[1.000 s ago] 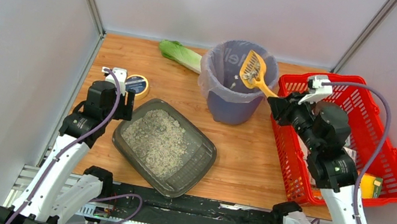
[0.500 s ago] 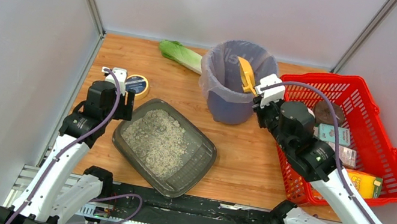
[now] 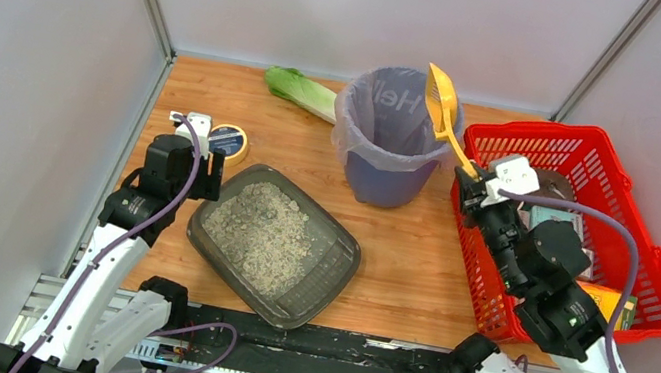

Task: Clean the litter box

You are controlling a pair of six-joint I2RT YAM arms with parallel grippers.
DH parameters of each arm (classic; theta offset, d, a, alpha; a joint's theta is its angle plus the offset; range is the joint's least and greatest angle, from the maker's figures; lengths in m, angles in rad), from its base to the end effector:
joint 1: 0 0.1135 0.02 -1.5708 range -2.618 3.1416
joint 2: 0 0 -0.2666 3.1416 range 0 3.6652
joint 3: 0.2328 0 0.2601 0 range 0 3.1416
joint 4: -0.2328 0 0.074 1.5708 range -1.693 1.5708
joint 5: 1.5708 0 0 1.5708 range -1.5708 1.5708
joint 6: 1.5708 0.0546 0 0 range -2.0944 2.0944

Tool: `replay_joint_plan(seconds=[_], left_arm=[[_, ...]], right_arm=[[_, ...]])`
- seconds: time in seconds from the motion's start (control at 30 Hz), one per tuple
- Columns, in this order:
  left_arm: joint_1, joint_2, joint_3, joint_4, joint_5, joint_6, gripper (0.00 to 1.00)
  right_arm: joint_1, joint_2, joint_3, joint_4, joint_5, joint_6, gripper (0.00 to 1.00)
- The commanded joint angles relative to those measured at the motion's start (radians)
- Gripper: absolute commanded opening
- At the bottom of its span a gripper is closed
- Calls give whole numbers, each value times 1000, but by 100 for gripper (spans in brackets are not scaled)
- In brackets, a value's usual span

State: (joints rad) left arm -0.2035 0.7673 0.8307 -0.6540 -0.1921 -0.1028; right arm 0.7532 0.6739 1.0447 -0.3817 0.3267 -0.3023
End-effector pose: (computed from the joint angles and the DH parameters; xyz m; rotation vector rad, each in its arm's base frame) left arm 0.1812 -0.0267 0.3034 -0.0021 2.1493 0.0297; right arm 0.1225 0.0909 0.4261 -0.5663 1.4771 0.0944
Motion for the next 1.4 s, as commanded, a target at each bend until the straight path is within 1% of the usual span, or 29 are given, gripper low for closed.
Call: replay_joint_plan(seconds=[0.0,0.27,0.43,0.6,0.67,0.7,0.73,0.77,0.8,0.83,0.87,0.9,0.97,1.0,1.07,1.13,1.17,1.2,1.23,1.37], left_arm=[[-4,-3,16,16,6,-5,78],[-4,-2,16,17,11,-5,78],[-4,3,16,16,13,-5,78],[-4,6,16,16,11,-3,78],[-4,9,15,16,13,-3,78],[-4,12,15,16,16,-3,78],[-4,18,16,16,16,0,78],[-4,24,16,16,20,0,78],[-4,29,18,13,23,0,78],[-4,42,21,11,26,2,78],[-4,50,22,7,32,0,78],[-4,64,27,2,36,0,78],[-4,81,30,-4,46,0,78],[-4,92,33,-7,48,-1,78],[-4,105,38,-15,60,0,78],[-4,121,42,-19,66,0,78],[-4,127,44,-25,72,0,78],[-4,136,47,-27,75,0,78],[-4,142,47,-27,77,0,78],[-4,161,50,-35,89,0,78]], right_arm=[[6,3,-18,58,-5,64,0],[6,53,-78,7,9,204,0],[6,43,-89,30,12,213,0],[6,23,-39,73,5,201,0],[5,4,-28,102,-63,227,0],[6,-23,-43,160,-92,244,0],[6,-40,-58,197,-153,267,0],[6,-54,-81,281,-190,291,0],[6,-63,-112,317,-228,361,0],[6,-69,-126,348,-298,397,0],[6,-66,-133,372,-323,443,0],[6,-53,-137,409,-407,516,0],[6,-5,-130,420,-471,593,0],[8,13,-121,415,-513,670,0],[18,64,-104,388,-541,719,0],[53,87,-106,353,-532,744,0],[75,96,-126,336,-508,737,0],[125,96,-138,325,-442,729,0],[152,96,-152,319,-411,718,0],[239,101,-205,305,-331,755,0]])
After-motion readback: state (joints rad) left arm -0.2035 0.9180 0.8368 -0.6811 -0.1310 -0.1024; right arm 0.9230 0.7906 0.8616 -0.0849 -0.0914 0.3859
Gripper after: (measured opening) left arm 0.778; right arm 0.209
